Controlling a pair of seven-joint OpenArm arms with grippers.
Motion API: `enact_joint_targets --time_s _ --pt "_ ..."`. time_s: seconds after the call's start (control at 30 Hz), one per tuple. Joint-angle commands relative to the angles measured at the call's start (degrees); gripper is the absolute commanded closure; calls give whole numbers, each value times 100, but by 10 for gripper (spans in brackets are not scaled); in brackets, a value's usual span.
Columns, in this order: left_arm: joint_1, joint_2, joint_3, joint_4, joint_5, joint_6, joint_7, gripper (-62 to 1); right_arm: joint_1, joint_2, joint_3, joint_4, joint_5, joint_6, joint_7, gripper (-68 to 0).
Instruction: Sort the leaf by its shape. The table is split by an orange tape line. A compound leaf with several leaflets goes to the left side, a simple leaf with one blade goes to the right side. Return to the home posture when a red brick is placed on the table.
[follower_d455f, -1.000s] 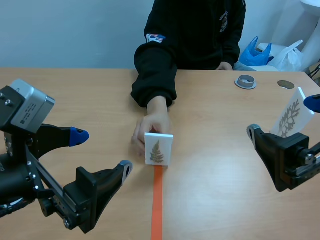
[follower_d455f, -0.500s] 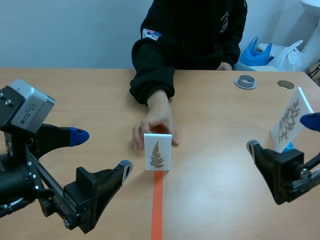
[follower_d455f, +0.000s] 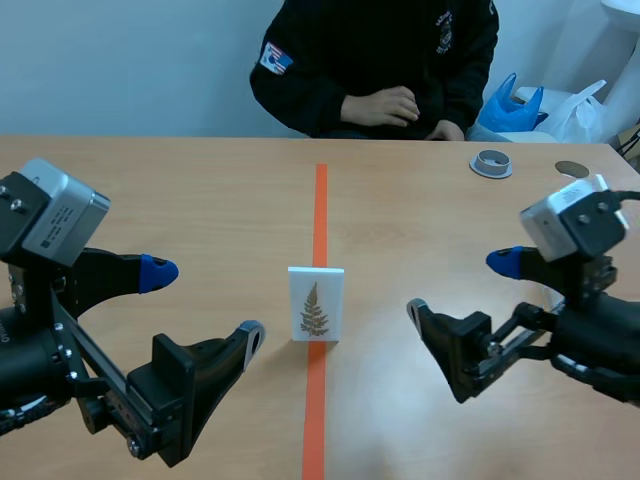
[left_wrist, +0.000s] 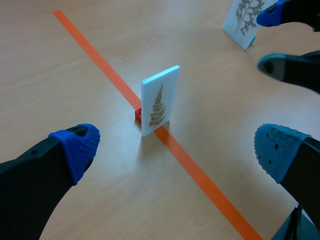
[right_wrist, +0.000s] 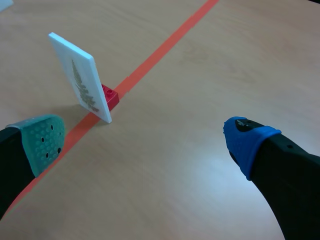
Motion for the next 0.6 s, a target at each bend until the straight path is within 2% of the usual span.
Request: enact_joint_targets --time_s 0.0,0.2,0.4,0.47,0.57 --pt "28 13 -55 33 -57 -37 -114 -623 286 28 -151 -72 -87 9 214 -679" --pt "28 13 -57 33 -57 -37 -114 -623 1128 -20 -977 -973 -754 0 837 -679" --pt "28 13 -57 33 -57 -37 -114 -623 1856 -378 -1569 -1921 -1215 -22 1316 -679" --pt "28 13 -57 33 -57 -37 -114 -623 2085 -527 -1766 -2216 -1314 -83 1397 -679" --pt "28 13 -57 33 -57 -37 -114 -623 2361 -758 -2057 -2616 -1467 -343 1537 -679"
